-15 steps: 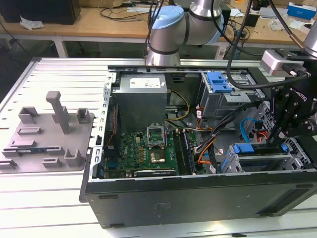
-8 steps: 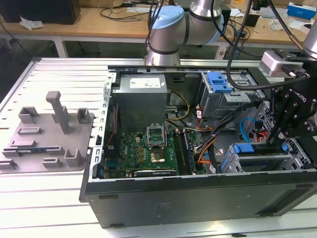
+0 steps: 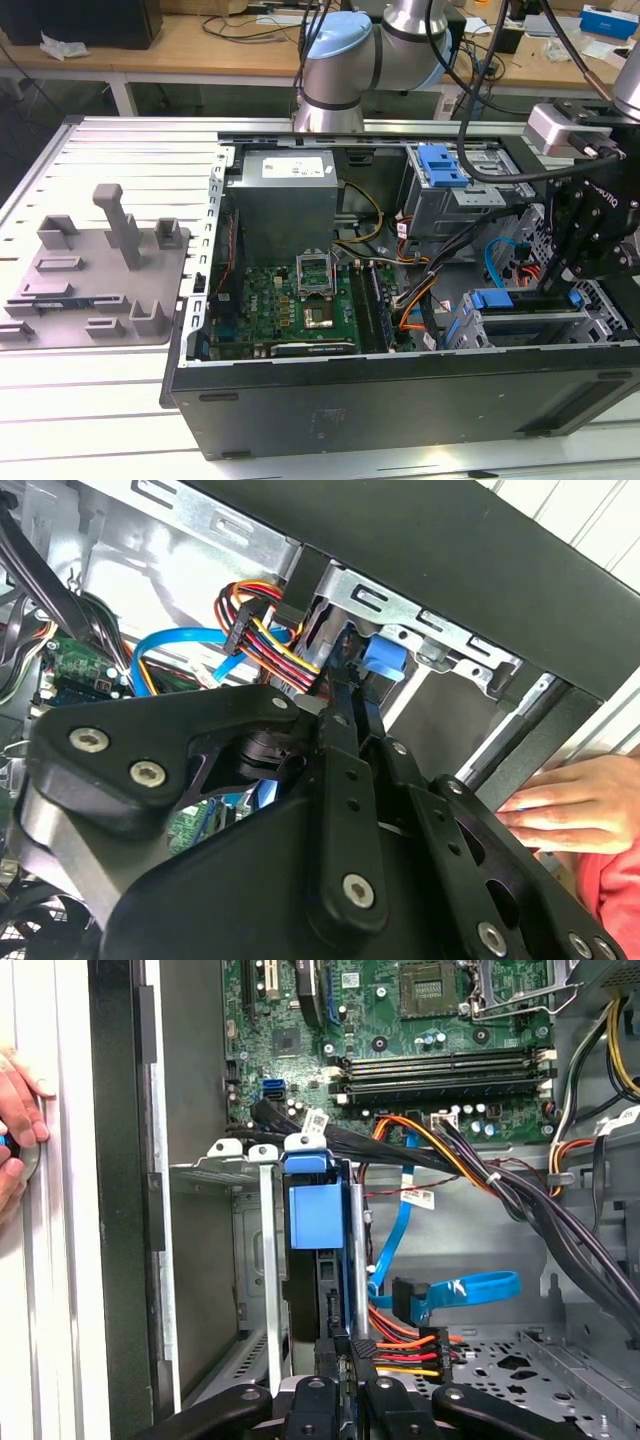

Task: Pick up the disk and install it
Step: 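Insert the first disk wire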

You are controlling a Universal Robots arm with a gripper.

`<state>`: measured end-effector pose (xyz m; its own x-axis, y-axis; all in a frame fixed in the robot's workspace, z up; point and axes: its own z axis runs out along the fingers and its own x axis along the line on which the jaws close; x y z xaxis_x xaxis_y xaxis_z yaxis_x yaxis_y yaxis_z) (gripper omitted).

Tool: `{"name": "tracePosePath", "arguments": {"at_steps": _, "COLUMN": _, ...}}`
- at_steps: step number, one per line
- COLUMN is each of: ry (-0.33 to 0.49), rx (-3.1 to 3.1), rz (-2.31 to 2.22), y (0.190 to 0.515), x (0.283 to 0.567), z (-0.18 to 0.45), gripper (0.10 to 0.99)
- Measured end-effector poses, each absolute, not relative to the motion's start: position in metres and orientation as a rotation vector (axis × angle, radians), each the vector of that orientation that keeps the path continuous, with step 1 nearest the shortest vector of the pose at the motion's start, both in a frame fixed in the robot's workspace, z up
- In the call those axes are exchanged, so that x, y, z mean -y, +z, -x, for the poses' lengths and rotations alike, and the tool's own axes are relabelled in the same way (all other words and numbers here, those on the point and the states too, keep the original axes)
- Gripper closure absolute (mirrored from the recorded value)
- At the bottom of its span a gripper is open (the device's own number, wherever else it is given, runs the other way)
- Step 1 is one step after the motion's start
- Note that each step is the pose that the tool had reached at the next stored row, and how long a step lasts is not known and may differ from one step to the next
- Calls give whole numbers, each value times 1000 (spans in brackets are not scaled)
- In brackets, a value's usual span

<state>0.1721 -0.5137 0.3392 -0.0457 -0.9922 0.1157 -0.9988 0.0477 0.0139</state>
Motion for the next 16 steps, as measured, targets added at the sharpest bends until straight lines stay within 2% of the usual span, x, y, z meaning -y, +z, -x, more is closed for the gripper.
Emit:
{"name": "tracePosePath", "arguments": {"at_steps": 14, "ry": 106, "rx": 2204, "rz": -2103, "y": 336, "x": 516, "z": -173, "gripper": 906}}
{"name": "tracePosePath", "arguments": {"at_steps": 15, "ry": 107, "rx": 2204, "rz": -2103, "y": 336, "x": 516, "z": -173, "gripper": 780}}
{"name": "tracePosePath", "arguments": {"at_steps": 16, "ry": 108, "rx": 2203, "rz": -2102, "y": 338, "x": 515, "z": -173, "gripper": 780}}
